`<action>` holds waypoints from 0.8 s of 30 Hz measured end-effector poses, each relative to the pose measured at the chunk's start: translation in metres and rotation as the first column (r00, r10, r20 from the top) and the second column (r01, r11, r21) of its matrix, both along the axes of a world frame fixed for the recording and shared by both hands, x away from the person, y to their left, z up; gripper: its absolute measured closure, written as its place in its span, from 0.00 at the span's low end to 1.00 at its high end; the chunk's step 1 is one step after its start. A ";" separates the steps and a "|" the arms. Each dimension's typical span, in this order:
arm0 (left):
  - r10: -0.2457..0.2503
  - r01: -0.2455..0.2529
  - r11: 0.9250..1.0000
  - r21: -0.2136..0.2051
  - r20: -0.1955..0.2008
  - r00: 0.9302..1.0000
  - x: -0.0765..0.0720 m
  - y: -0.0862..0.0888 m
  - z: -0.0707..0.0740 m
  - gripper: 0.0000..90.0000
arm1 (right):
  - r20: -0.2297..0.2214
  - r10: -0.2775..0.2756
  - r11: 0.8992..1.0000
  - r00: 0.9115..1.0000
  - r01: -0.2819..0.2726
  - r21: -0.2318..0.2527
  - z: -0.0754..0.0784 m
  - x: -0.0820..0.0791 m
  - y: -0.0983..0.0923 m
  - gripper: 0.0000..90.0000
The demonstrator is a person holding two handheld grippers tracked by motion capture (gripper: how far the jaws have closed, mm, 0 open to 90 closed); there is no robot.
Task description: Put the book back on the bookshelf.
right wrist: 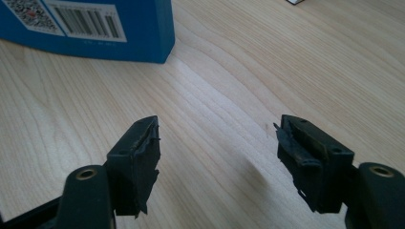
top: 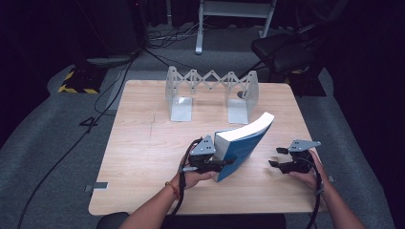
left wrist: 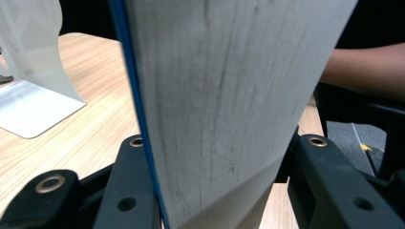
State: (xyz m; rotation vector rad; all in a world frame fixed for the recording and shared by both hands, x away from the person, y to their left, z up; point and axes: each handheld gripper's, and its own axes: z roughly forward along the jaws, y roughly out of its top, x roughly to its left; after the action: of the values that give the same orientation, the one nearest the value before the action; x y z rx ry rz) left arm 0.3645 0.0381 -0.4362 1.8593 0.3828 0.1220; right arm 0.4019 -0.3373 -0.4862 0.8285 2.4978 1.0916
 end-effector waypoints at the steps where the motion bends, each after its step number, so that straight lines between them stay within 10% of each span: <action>1: -0.005 0.005 1.000 0.002 -0.001 1.000 0.000 0.002 0.000 0.66 | 0.002 0.004 1.000 1.000 -0.004 0.000 0.000 0.000 0.001 0.34; 24: -0.134 0.133 0.988 0.082 0.007 0.991 0.004 0.034 0.009 0.66 | 0.019 0.099 0.995 0.995 -0.100 0.017 0.005 -0.008 0.024 0.35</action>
State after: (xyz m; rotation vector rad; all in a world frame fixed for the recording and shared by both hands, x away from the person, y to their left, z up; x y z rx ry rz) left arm 0.3690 0.0720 -0.4270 1.9581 0.2468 0.0590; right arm 0.3935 -0.3137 -0.4810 0.7026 2.5419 1.1504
